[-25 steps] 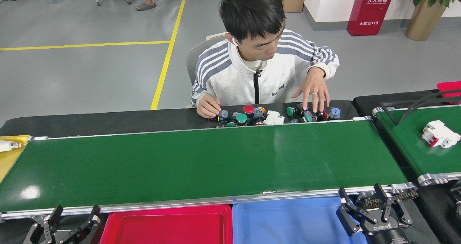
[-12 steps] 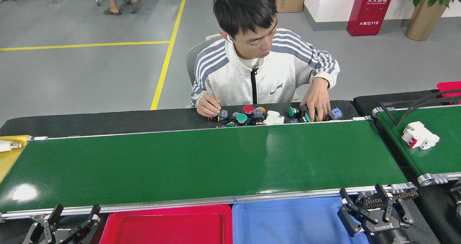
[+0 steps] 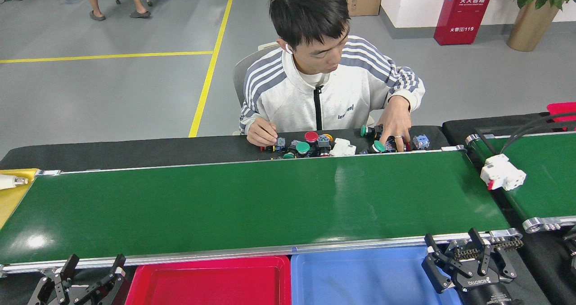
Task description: Pick switch part from conveyor to tray
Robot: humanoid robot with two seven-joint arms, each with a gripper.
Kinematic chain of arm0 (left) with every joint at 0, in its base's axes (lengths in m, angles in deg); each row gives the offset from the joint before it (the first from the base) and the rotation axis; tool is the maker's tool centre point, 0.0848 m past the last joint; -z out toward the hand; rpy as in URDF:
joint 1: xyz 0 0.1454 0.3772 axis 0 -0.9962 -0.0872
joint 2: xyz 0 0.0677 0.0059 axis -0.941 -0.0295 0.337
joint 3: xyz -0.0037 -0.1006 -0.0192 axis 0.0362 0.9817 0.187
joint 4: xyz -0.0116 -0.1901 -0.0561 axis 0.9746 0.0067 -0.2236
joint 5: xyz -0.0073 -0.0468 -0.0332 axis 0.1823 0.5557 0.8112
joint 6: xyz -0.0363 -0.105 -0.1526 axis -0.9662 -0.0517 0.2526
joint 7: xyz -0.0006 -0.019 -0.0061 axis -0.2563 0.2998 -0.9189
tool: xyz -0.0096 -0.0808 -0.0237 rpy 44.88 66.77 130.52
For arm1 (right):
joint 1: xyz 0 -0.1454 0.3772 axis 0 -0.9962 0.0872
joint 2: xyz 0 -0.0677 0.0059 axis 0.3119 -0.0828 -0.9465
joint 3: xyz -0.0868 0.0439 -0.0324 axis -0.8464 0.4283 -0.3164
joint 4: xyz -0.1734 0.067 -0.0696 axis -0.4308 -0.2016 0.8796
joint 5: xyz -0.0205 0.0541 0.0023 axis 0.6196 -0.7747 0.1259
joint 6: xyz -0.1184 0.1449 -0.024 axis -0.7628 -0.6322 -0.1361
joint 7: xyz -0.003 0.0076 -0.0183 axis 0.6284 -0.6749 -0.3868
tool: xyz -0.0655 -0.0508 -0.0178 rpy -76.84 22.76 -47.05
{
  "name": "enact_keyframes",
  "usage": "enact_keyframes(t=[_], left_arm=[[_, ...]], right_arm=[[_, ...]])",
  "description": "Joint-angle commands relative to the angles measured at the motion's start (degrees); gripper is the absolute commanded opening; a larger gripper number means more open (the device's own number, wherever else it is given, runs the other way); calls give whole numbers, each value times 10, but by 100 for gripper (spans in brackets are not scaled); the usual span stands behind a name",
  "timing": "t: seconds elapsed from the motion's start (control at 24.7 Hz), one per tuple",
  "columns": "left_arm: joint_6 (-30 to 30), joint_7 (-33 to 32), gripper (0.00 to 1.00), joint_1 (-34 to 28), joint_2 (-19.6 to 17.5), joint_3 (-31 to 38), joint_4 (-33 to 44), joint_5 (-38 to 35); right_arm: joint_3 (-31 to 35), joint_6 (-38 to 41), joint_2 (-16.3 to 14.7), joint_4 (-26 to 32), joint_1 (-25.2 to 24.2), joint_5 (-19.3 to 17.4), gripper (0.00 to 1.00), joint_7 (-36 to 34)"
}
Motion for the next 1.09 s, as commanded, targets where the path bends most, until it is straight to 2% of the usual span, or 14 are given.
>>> enact_keyframes(t=[0.0,0.2,0.28,0.53,0.73,0.89,1.05], left_arm=[[-1,3,100,5,-6,2,8,1],[-1,3,100,10,-7,4,8,1],[-2,3,100,10,-7,4,9,1],[-1,3,100,10,-8,4,9,1],[-1,3,100,11,-7,4,8,1],[-2,3,100,15,-8,2,8,1],[-2,3,100,23,-8,1,6,1]], right_arm=[[2,-3,-5,3,7,-2,100,0],[8,-6,-7,-6,9,-4,100,0],[22,-7,-10,-15,23,-5,100,0],[44,-11,-23,-103,103,-7,100,38],[42,-10,-35,-201,184,-6,100,55],[37,-3,-52,-242,212,-7,100,88],[11,-2,-47,-249,218,-8,100,96]])
